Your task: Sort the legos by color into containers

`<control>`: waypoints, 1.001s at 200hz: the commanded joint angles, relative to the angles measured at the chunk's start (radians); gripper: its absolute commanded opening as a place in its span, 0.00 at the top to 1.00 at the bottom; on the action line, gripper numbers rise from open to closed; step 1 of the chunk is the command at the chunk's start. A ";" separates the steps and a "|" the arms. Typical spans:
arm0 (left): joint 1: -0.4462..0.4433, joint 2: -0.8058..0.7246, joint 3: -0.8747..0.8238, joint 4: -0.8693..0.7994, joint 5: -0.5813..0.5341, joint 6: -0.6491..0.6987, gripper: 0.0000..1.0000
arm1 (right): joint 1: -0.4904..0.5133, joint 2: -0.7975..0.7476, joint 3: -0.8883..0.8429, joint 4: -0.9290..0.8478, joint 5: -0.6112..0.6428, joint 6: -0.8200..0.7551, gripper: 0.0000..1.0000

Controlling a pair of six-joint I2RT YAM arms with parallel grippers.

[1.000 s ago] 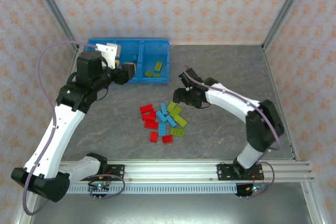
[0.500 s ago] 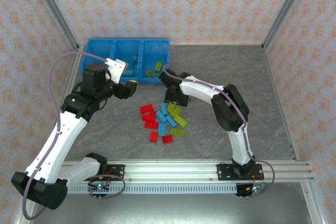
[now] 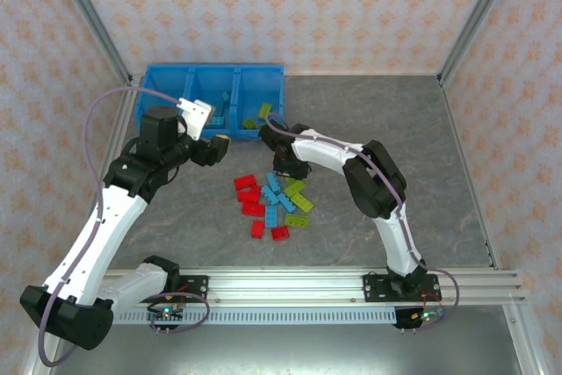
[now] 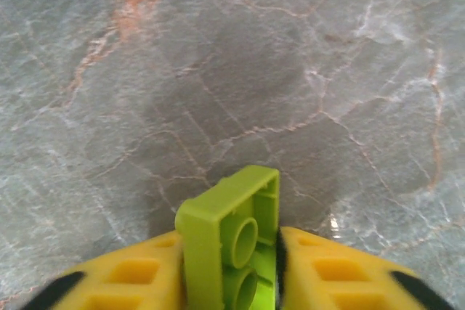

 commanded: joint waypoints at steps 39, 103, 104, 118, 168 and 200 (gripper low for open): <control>0.001 0.008 -0.014 0.016 -0.042 0.020 0.17 | 0.001 -0.155 0.000 0.037 0.103 -0.049 0.84; 0.001 -0.002 -0.033 0.037 -0.200 -0.008 0.17 | 0.000 -0.279 0.059 0.377 0.178 -0.418 0.88; 0.001 -0.002 -0.033 0.038 -0.200 -0.008 0.17 | 0.000 -0.277 0.060 0.391 0.179 -0.427 0.88; 0.001 -0.004 -0.041 0.047 -0.213 -0.012 0.17 | -0.005 -0.204 0.110 0.486 0.206 -0.532 0.89; 0.001 0.023 -0.044 0.039 -0.277 -0.004 0.17 | -0.052 0.315 0.871 0.127 0.209 -0.554 0.84; 0.001 0.036 -0.048 0.040 -0.297 0.000 0.17 | -0.059 0.408 0.988 0.163 0.156 -0.557 0.66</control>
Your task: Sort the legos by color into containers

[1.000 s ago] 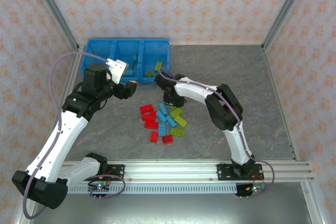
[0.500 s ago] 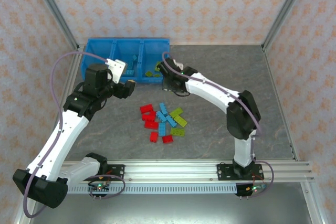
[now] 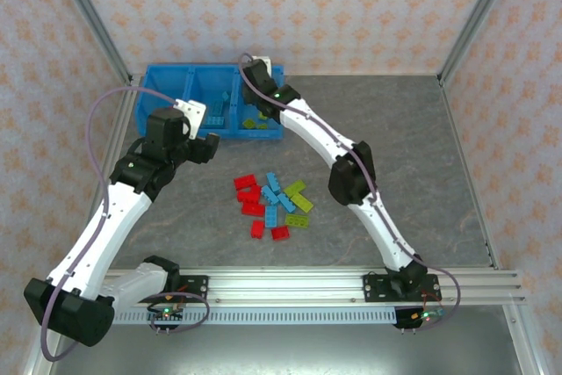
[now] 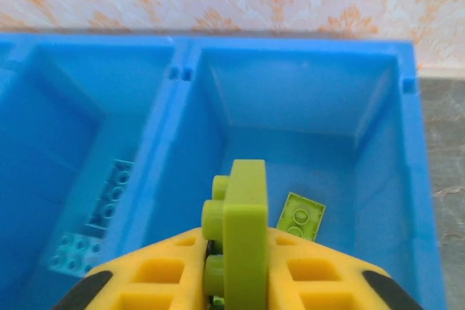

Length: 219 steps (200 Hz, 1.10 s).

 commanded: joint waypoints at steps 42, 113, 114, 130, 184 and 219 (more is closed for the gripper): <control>0.001 0.017 -0.003 0.016 -0.064 -0.002 0.17 | -0.006 -0.103 0.049 -0.078 -0.117 -0.060 0.59; 0.007 0.244 0.124 -0.219 -0.033 -0.558 0.16 | -0.009 -0.721 -0.580 -0.135 -0.221 -0.102 0.47; 0.007 0.246 0.122 -0.218 -0.024 -0.568 0.16 | -0.009 -0.738 -0.599 -0.129 -0.220 -0.103 0.47; -0.001 0.280 0.051 -0.149 0.119 -0.708 0.19 | -0.015 -0.947 -0.877 -0.001 -0.200 -0.096 0.31; -0.151 0.461 -0.018 0.020 0.211 -0.908 0.18 | -0.047 -1.283 -1.300 0.060 -0.122 -0.005 0.02; -0.208 0.609 0.042 0.031 0.113 -0.914 0.14 | -0.057 -1.260 -1.308 0.027 -0.135 0.031 0.01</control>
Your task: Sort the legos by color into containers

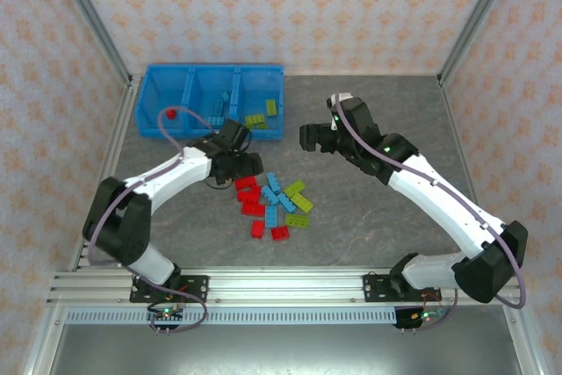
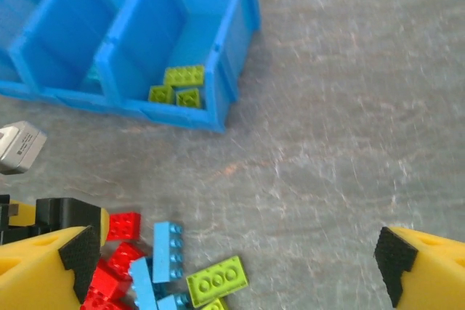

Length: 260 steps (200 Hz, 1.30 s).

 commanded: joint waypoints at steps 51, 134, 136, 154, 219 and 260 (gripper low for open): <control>-0.023 0.141 0.022 0.015 -0.155 -0.081 0.11 | -0.005 0.063 0.052 -0.020 0.018 0.040 0.01; -0.024 0.183 -0.019 0.047 -0.147 -0.075 0.38 | -0.006 0.100 0.067 -0.049 -0.047 0.053 0.01; -0.025 0.178 -0.019 0.048 -0.149 -0.075 0.39 | -0.006 0.100 0.066 -0.051 -0.056 0.051 0.01; -0.022 0.133 -0.013 0.037 -0.158 -0.068 0.47 | -0.006 0.121 0.061 -0.069 -0.219 0.025 0.01; 0.154 -0.089 0.174 -0.108 -0.333 0.059 0.51 | 0.004 0.271 0.120 -0.139 -0.555 0.025 0.06; 0.421 -0.009 0.359 -0.092 -0.368 0.118 0.50 | 0.004 0.264 0.111 -0.103 -0.487 0.066 0.05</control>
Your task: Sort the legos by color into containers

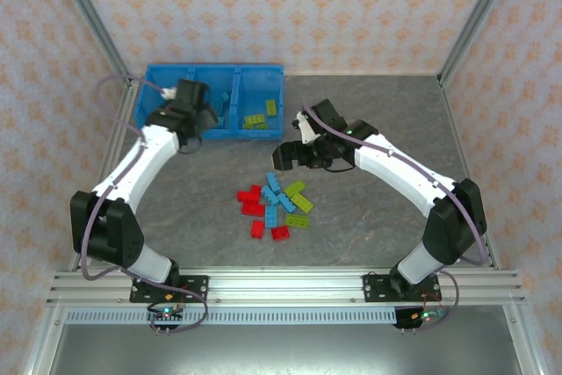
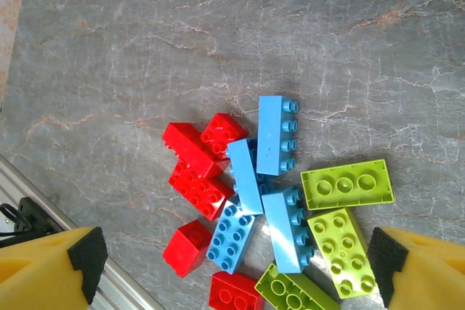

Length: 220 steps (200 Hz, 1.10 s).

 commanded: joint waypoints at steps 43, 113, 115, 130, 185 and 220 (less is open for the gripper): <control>0.240 0.371 0.412 -0.068 -0.077 0.134 0.51 | 0.003 -0.047 0.013 -0.022 0.072 0.036 0.05; 0.282 0.669 0.744 -0.215 0.023 0.131 0.28 | 0.003 -0.122 -0.034 -0.025 0.145 0.072 0.05; 0.281 0.665 0.743 -0.214 0.023 0.130 0.27 | 0.003 -0.124 -0.035 -0.023 0.147 0.075 0.05; 0.281 0.624 0.715 -0.211 0.024 0.123 0.26 | 0.003 -0.131 -0.049 -0.010 0.164 0.080 0.04; 0.274 0.257 0.399 -0.097 0.174 -0.002 0.27 | 0.003 -0.067 -0.043 0.030 0.167 0.099 0.04; 0.146 -0.078 0.185 -0.033 0.232 0.121 0.29 | 0.010 0.027 -0.014 0.018 0.183 0.096 0.08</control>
